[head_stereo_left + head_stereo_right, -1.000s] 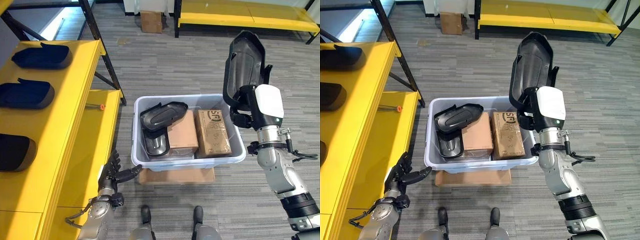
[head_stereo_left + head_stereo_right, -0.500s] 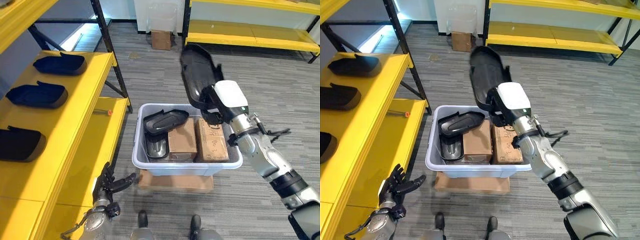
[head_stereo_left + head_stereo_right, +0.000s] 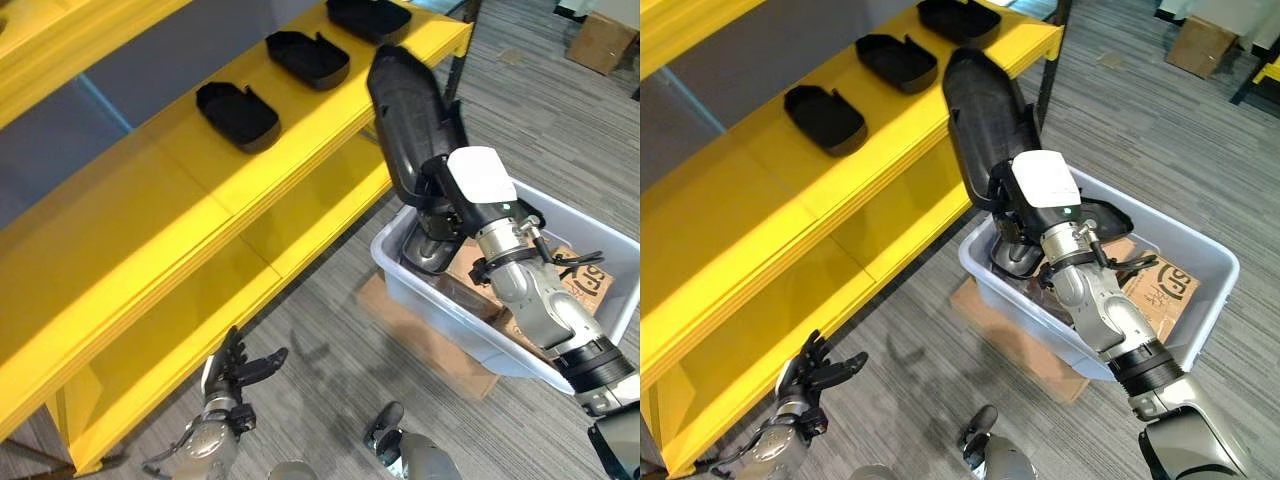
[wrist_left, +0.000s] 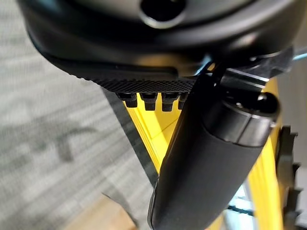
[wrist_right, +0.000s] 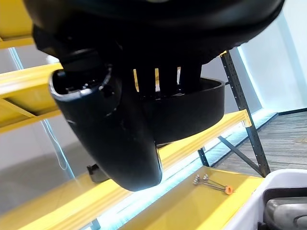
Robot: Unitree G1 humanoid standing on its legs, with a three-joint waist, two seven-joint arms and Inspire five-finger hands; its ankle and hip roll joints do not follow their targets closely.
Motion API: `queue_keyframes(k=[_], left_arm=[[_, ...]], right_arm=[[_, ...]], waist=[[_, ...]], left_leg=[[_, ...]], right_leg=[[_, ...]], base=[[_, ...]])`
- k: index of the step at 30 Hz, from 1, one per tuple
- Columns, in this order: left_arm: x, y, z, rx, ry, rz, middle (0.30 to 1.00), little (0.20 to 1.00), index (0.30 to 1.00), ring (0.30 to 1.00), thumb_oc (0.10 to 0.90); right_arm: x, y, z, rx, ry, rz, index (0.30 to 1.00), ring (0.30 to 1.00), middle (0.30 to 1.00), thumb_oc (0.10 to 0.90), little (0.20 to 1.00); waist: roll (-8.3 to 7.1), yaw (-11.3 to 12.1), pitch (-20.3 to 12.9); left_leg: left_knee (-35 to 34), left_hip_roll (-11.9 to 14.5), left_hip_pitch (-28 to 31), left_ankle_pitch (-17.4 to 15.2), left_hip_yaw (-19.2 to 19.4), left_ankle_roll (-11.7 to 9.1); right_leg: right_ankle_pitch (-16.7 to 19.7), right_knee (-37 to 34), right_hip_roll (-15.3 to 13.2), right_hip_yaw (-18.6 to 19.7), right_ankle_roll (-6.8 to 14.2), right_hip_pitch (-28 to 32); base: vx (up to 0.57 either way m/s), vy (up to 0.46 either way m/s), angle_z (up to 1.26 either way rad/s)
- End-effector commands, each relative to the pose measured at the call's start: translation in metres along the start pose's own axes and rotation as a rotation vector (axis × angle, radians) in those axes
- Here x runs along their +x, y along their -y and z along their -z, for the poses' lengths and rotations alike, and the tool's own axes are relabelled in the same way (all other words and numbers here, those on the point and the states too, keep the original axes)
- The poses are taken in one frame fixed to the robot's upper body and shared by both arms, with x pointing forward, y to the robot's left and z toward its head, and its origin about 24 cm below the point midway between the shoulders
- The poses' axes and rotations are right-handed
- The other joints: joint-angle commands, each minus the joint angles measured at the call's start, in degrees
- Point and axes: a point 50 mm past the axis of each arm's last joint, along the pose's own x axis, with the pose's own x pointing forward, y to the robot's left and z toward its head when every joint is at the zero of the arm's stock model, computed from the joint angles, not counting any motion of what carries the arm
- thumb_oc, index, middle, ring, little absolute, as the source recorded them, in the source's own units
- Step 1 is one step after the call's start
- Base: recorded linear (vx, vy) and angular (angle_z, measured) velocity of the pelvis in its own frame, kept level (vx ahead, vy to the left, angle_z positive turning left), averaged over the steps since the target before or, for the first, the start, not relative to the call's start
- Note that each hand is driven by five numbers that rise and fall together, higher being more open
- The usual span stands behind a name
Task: Move parts from the plastic box to the shelf.
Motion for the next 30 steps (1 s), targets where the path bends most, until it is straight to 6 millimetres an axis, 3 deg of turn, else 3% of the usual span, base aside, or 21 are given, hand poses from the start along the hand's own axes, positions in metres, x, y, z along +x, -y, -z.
queue_keyframes(k=[1, 4, 18, 22, 25, 27, 28, 30], left_arm=[[-0.008, -0.036, -0.038, 0.093, 0.174, -0.053, 1.000, 1.000, 1.000, 1.000, 0.900], [-0.010, -0.043, -0.036, 0.112, 0.167, -0.069, 1.000, 1.000, 1.000, 1.000, 0.900], [-0.014, -0.049, -0.043, 0.136, 0.194, -0.090, 1.000, 1.000, 1.000, 1.000, 0.900], [-0.015, -0.050, -0.046, 0.139, 0.207, -0.095, 1.000, 1.000, 1.000, 1.000, 0.900], [-0.012, -0.050, -0.052, 0.152, 0.224, -0.094, 1.000, 1.000, 1.000, 1.000, 0.900], [-0.012, -0.050, -0.054, 0.159, 0.229, -0.094, 1.000, 1.000, 1.000, 1.000, 0.900], [-0.011, -0.051, -0.055, 0.170, 0.231, -0.090, 1.000, 1.000, 1.000, 1.000, 0.900], [-0.009, -0.050, -0.058, 0.178, 0.234, -0.076, 1.000, 1.000, 1.000, 1.000, 0.900]], right_arm=[[0.020, 0.037, -0.037, 0.039, 0.172, 0.237, 0.300, 0.300, 0.300, 0.400, 0.300], [0.019, 0.032, -0.037, 0.038, 0.166, 0.214, 0.300, 0.300, 0.300, 0.400, 0.300], [0.027, 0.020, -0.052, 0.067, 0.180, 0.186, 0.300, 0.300, 0.300, 0.400, 0.300], [0.031, 0.017, -0.057, 0.067, 0.186, 0.180, 0.300, 0.300, 0.300, 0.400, 0.300], [0.035, 0.013, -0.061, 0.058, 0.185, 0.165, 0.300, 0.300, 0.300, 0.400, 0.300], [0.036, 0.012, -0.061, 0.050, 0.184, 0.161, 0.300, 0.300, 0.300, 0.400, 0.300], [0.036, 0.011, -0.062, 0.049, 0.188, 0.150, 0.300, 0.300, 0.300, 0.400, 0.300], [0.036, 0.008, -0.060, 0.041, 0.185, 0.132, 0.300, 0.300, 0.300, 0.400, 0.300]], waist=[[-2.16, 1.0, -6.9], [-2.77, 2.3, -7.3], [-7.39, 7.4, -7.1], [-7.88, 8.3, -7.1], [-8.32, 9.2, -6.2], [-8.50, 9.3, -6.0], [-8.87, 9.2, -5.5], [-9.33, 7.9, -5.2]], left_leg=[[2.1, 1.8, -2.3, 1.1, -6.5, 4.4], [0.1, 0.2, -2.0, 0.7, -6.7, 5.2], [4.0, -4.8, -5.3, -3.7, -10.4, 8.0], [5.1, -6.3, -5.5, -5.0, -11.3, 9.3], [8.0, -8.2, -5.7, -7.4, -12.9, 11.4], [9.0, -8.5, -5.5, -8.1, -13.4, 11.6], [10.4, -8.5, -5.4, -9.2, -14.4, 12.2], [10.2, -7.9, -5.4, -9.2, -15.7, 12.2]], right_leg=[[5.2, -2.6, -6.7, 3.1, 13.2, 1.7], [6.9, -3.4, -7.9, 2.5, 14.3, 2.2], [14.0, -5.7, -13.4, -2.2, 19.6, 7.6], [15.8, -4.8, -15.1, -2.1, 20.5, 8.1], [15.9, 0.7, -18.6, -0.3, 20.7, 8.2], [16.1, 1.8, -19.1, 0.6, 20.8, 8.0], [17.2, 3.7, -19.6, 3.8, 20.9, 7.4], [18.2, 3.6, -16.6, 14.5, 20.9, 4.0]], base=[[-0.03, 0.146, 0.22], [-0.01, 0.165, -0.20], [0.00, 0.123, 0.17], [-0.01, 0.183, 0.18], [-0.01, 0.256, 0.21], [0.01, 0.121, 0.37], [0.02, 0.128, 0.39], [-0.02, -0.002, 0.41]])
